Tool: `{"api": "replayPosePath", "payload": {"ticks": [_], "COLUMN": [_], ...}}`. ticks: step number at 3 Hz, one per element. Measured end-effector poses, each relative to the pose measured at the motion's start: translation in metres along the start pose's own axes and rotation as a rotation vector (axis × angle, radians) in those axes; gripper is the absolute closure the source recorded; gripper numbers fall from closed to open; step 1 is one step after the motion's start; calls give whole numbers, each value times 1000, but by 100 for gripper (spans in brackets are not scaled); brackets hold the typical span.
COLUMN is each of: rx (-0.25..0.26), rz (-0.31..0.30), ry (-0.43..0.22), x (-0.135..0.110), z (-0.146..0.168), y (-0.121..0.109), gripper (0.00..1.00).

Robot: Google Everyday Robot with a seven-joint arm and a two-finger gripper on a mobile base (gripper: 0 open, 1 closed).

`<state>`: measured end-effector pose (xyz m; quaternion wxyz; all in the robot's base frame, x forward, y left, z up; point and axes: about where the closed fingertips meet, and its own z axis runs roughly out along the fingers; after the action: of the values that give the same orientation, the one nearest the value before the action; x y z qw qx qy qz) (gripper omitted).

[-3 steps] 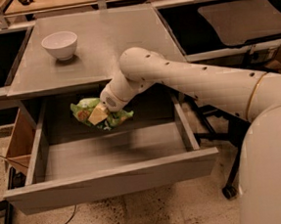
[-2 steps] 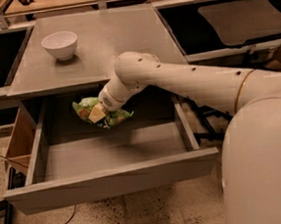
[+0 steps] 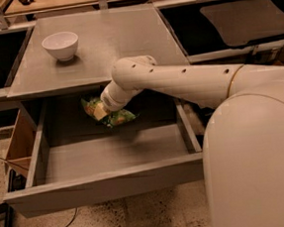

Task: Place green rice chip bag into top drawer

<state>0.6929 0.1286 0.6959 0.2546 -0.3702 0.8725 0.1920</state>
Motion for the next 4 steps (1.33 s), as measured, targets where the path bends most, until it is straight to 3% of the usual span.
{"api": "replayPosePath", "payload": {"ticks": [1,2,3,4], "rx": [61,95,113,122], "rz": [76,113,131,135], "ry": [-12,-30,-41,-52], "x": [1,0,0,-2], "z": [-1,-3,-5,-7], "y": [-11,-14,-16,-15], "gripper": [63,38,16,0]}}
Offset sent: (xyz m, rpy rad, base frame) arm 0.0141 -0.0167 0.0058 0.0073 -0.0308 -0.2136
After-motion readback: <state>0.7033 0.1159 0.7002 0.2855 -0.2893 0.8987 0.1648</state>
